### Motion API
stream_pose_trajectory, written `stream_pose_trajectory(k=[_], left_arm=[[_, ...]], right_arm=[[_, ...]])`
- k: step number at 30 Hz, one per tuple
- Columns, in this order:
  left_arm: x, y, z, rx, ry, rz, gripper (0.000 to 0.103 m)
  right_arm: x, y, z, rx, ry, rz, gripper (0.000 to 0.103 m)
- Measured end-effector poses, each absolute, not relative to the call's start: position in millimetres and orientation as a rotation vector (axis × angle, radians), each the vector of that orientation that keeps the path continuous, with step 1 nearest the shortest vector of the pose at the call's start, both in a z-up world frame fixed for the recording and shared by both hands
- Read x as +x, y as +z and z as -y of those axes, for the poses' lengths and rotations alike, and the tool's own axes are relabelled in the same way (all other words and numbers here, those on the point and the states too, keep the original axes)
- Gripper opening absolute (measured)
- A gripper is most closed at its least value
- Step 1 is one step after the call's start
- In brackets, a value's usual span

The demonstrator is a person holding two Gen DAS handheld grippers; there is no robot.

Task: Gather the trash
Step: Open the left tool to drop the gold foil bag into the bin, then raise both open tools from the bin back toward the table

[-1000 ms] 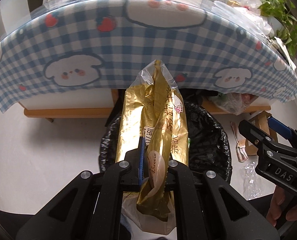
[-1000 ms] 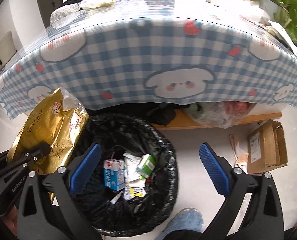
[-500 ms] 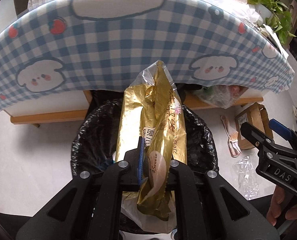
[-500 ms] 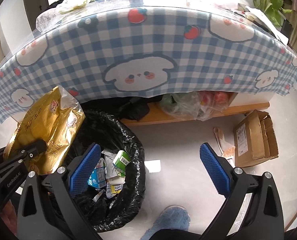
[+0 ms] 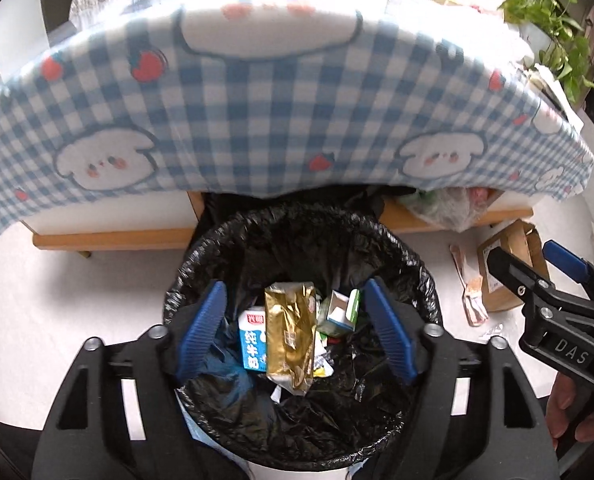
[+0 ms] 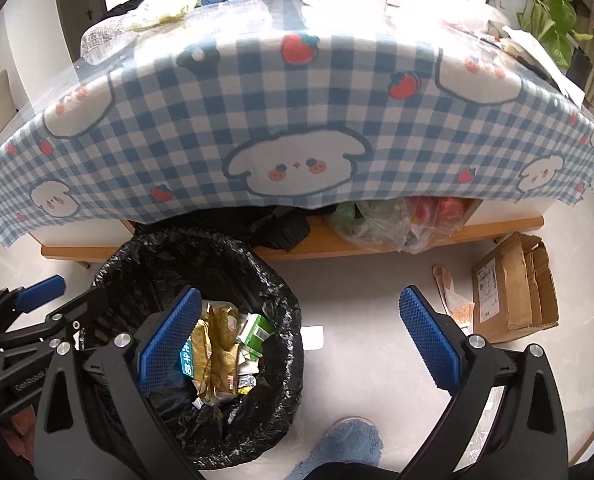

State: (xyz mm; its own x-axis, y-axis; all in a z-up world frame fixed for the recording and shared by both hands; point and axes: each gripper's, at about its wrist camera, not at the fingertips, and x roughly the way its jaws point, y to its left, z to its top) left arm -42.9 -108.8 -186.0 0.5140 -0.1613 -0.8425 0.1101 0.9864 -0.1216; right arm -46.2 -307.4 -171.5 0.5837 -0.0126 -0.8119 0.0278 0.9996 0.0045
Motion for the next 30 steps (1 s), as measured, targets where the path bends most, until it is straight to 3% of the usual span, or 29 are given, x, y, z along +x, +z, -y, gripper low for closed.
stream_pose_trajectory(k=[5, 9, 30], left_arm=[[-46.9, -160.0, 102.6, -0.057, -0.156, -0.964, 0.093], [-49.0, -135.7, 100.2, -0.053, -0.172, -0.922, 0.097], [-27.7, -56.7, 85.1, -0.066, -0.164, -0.83, 0.097]], right_arm=[[-49.2, -151.0, 303.6, 0.011, -0.023, -0.898, 0.095], [-50.1, -131.7, 302.6, 0.015, -0.023, -0.859, 0.095], [-32.6, -55.6, 303.0, 0.009, -0.013, -0.736, 0.095]])
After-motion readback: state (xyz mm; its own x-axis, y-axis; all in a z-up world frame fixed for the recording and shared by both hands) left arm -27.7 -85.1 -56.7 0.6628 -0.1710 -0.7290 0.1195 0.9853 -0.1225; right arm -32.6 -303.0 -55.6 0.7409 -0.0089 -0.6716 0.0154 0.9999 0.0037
